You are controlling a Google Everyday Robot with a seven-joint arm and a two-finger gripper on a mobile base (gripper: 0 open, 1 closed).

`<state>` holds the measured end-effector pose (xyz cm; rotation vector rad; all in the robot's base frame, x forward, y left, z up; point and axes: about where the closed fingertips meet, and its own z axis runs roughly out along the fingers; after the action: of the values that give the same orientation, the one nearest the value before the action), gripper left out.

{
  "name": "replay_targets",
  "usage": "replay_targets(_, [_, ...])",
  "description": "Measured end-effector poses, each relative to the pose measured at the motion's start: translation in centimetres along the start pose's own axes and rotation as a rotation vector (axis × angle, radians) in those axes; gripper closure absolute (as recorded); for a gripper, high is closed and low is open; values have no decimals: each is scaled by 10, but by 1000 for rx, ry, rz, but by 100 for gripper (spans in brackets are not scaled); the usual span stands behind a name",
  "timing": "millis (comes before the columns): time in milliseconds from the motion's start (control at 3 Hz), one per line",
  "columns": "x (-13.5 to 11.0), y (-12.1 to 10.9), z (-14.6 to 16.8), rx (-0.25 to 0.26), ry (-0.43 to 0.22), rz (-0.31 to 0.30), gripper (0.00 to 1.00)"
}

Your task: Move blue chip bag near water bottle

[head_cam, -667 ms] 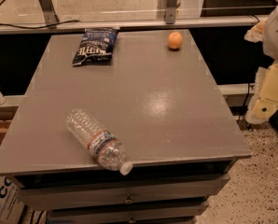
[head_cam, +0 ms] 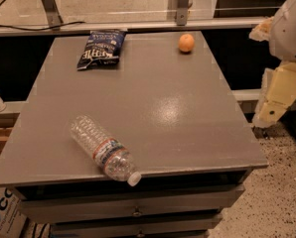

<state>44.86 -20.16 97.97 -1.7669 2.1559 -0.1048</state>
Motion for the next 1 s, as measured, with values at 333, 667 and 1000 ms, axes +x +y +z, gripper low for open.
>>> replay_targets(333, [-39,-22,16,29,-59,-122,0])
replay_targets(667, [-77,-51,36,67,-122,-219,0])
replay_targets(1000, [-111,-77,61,111,-187,-256,0])
